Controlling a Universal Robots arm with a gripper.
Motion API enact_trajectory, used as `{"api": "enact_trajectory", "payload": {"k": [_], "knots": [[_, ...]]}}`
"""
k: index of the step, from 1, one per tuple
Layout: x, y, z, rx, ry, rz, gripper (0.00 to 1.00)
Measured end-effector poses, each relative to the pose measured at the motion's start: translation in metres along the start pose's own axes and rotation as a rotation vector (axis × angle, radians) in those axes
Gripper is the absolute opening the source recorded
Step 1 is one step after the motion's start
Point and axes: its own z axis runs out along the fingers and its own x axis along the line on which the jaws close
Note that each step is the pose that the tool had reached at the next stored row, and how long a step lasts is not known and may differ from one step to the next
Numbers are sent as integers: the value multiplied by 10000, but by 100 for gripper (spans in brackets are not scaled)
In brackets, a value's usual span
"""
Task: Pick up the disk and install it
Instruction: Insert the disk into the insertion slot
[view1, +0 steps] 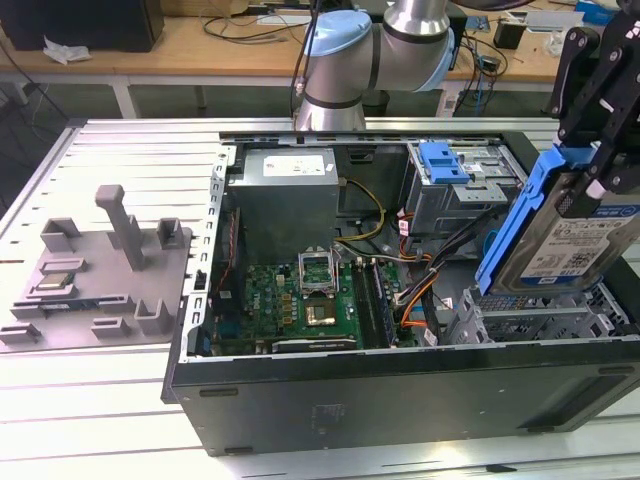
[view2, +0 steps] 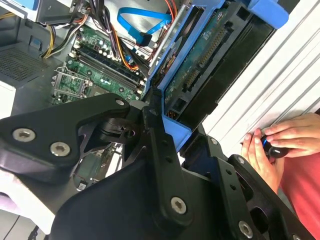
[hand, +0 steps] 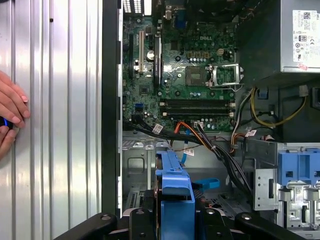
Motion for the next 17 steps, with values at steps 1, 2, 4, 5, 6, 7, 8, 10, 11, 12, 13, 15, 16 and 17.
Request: {"api": "enact_trajectory", "payload": {"k": [1,2,4,5,6,7,8,10,11,12,13,15,16,17], "knots": [[0,0,3,0,0,-2,37],[1,0,7,0,0,-5,37],[1,0,13,-1,0,-9,37],[1,0,18,-1,0,-13,37],[1,0,23,-1,0,-19,37],[2,0,27,-1,0,-25,37],[2,0,30,-1,1,-31,37],[2,-1,35,-1,0,-39,37],[3,-1,37,-2,1,-43,37],[3,-1,39,-1,1,-47,37],[3,-1,41,-2,1,-50,37],[3,-1,46,-2,0,-58,37],[4,-1,47,-2,1,-61,37],[4,-1,49,-2,1,-65,37]]}}
